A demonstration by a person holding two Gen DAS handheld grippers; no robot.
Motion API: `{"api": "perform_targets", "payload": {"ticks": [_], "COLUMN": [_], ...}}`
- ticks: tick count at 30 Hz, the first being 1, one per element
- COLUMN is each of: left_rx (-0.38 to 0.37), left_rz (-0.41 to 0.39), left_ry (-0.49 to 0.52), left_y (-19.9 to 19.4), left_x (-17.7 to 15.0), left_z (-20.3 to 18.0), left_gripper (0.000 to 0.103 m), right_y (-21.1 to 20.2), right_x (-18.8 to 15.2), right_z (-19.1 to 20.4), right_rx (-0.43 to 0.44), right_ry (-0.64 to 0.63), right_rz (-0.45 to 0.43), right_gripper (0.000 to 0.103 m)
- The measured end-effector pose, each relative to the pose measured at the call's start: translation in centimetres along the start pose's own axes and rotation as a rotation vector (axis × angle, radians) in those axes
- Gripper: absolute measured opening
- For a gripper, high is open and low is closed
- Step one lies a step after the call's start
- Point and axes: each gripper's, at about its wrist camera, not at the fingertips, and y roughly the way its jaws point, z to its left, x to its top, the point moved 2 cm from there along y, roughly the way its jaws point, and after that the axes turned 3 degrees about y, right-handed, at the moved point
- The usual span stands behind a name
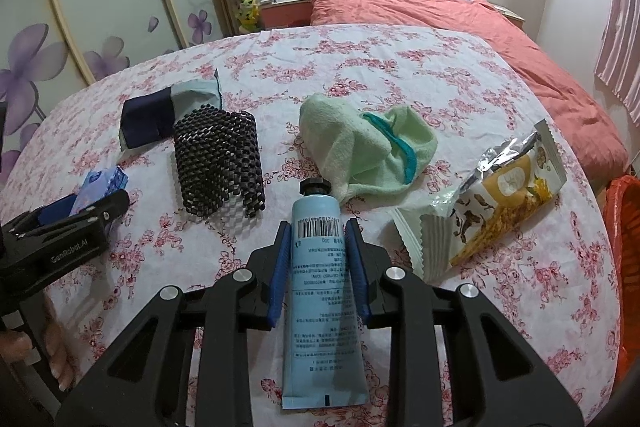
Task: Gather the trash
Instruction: 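Grasp the blue tissue pack with the left tool while the right tool grasps the blue tube, then carry the tissue pack and tube over the orange basket while both tools open to drop them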
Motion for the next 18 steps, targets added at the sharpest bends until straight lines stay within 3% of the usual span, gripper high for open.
{"api": "perform_targets", "payload": {"ticks": [1,7,18], "left_rx": [-0.004,-0.028,-0.067], "left_rz": [-0.003,-0.007,-0.055], "left_ry": [0.006,0.024,0.021], "left_y": [-0.2,-0.7,-3.8], "left_x": [-0.1,-0.5,-0.3], "left_z": [-0.1,-0.4,-1.5], "left_gripper": [0.052,0.051,0.05], "right_y": [0.0,-0.7,-5.4], "right_x": [0.0,-0.3,-0.3], "right_z": [0.1,-0.4,-3.1], "right_rx": [0.001,0.018,0.047], "right_ry": [0.001,0.019,0.08], "right_rz": [-0.001,-0.014,-0.106], "right_gripper": [0.028,0.028,0.028]}}
